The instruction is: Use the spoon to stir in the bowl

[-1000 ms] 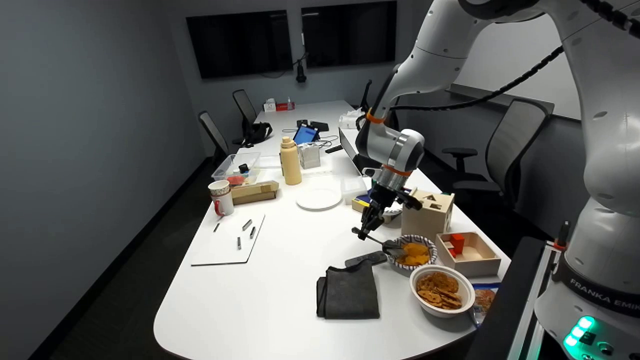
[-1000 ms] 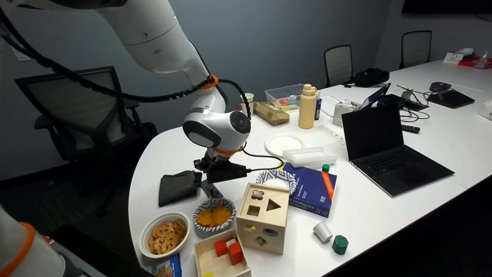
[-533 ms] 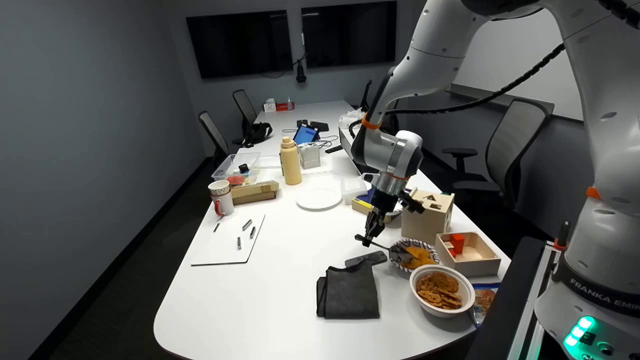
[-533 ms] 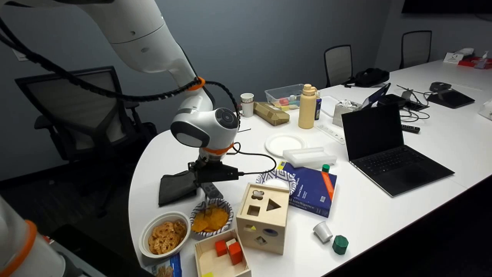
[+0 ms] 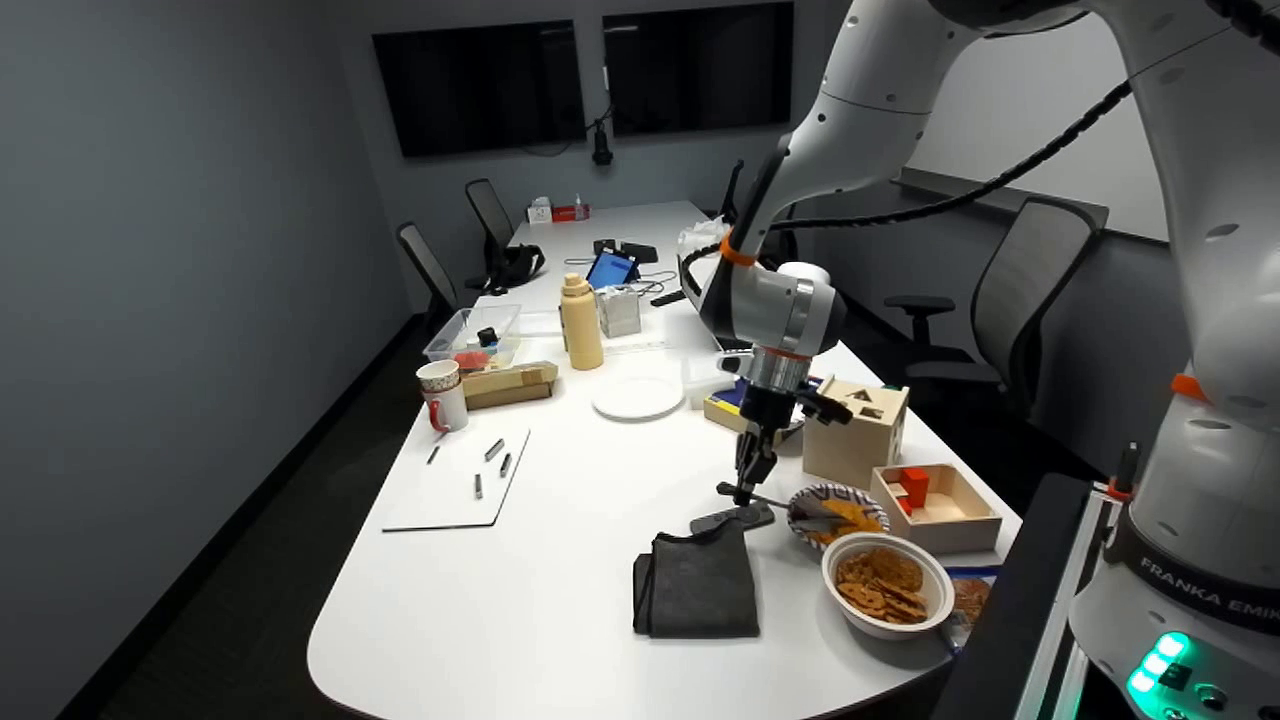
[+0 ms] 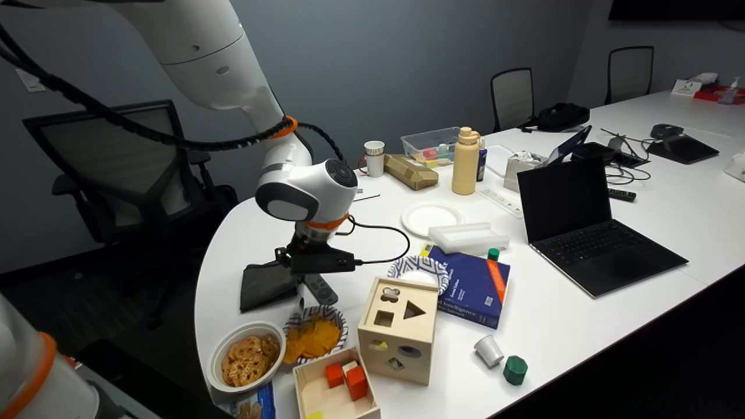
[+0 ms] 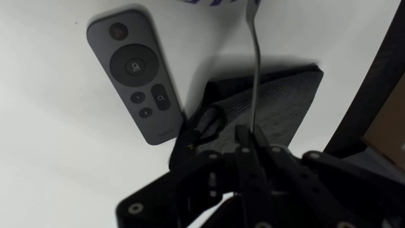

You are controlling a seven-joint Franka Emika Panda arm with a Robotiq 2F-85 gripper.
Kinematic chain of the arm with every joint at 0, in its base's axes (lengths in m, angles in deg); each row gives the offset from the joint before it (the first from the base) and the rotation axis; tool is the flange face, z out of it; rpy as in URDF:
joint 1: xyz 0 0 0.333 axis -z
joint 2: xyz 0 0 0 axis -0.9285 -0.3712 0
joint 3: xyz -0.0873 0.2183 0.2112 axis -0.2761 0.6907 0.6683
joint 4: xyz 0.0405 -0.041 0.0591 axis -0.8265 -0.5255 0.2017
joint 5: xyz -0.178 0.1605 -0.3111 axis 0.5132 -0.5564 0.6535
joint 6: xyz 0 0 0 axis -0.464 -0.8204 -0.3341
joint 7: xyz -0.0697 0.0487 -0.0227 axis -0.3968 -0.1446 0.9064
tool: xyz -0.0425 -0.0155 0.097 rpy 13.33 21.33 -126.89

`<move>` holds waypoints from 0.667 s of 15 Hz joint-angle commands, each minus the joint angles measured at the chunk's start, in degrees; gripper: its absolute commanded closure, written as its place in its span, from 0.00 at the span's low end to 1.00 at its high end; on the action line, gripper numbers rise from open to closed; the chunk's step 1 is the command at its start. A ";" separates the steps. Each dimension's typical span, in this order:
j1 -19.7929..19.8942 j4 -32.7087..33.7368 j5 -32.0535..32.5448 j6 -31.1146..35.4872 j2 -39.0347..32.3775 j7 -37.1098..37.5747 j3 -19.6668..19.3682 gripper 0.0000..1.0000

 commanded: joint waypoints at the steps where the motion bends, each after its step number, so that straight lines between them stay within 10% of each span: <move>1: 1.01 -0.98 -0.22 1.76 2.12 -1.76 1.04 0.99; 10: -1.19 -2.45 -0.52 11.93 2.03 -1.46 0.74 0.99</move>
